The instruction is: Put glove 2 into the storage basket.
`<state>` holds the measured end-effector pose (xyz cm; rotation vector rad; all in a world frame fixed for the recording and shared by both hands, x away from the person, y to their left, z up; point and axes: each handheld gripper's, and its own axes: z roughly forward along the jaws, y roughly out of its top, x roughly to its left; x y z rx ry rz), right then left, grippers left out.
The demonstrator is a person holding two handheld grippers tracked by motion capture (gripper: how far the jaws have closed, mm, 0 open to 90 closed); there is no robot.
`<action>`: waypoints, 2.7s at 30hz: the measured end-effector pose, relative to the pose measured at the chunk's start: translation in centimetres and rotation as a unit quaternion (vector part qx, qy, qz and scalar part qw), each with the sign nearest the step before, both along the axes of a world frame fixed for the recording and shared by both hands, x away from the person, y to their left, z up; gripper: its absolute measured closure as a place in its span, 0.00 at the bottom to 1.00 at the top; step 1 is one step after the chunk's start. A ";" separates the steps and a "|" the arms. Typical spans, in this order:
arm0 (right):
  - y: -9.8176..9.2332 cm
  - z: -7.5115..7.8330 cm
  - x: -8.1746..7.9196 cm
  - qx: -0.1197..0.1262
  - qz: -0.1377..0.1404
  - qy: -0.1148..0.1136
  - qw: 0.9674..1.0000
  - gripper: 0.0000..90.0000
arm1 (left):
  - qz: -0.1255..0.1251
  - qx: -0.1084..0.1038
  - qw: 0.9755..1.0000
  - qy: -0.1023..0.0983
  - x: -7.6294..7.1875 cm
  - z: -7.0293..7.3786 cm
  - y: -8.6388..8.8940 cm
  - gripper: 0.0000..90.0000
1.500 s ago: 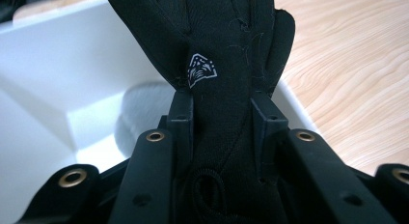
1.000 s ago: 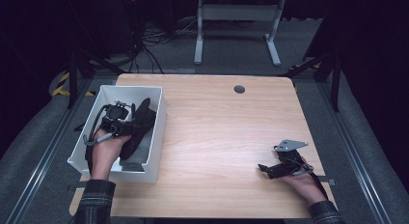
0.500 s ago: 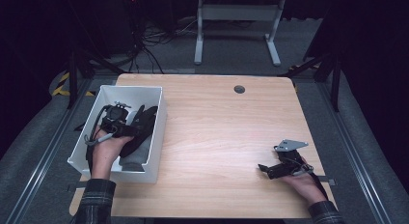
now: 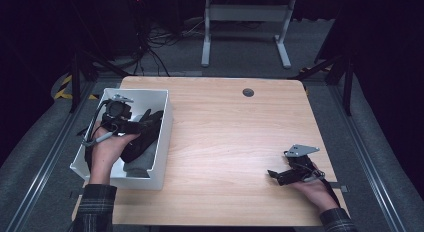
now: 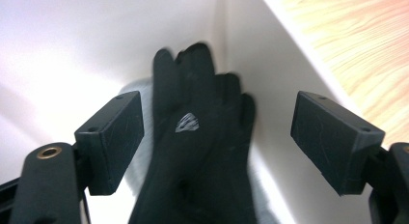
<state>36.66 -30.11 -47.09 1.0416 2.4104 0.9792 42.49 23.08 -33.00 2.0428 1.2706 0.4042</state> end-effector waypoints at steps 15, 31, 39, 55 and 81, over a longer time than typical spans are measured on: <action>0.0 0.0 0.0 0.000 0.001 0.000 1.000 0.01 | -0.062 -0.029 0.997 -0.019 -0.4 1.5 -5.2 0.19; 0.0 0.0 0.0 0.000 0.004 0.001 1.000 0.00 | -0.129 -0.047 0.990 -0.025 -1.1 1.5 -10.9 0.13; 0.0 0.0 0.0 0.000 0.006 0.002 1.000 0.00 | -0.163 -0.042 0.986 -0.016 -1.6 0.4 -14.0 0.09; 0.0 0.0 0.0 0.001 0.007 0.002 1.000 0.00 | -0.193 -0.024 0.981 -0.017 -3.1 -3.7 -18.6 0.08; 0.0 0.0 0.0 0.001 0.007 0.002 1.000 0.00 | -0.228 0.018 0.973 -0.006 -5.1 -11.1 -21.5 0.06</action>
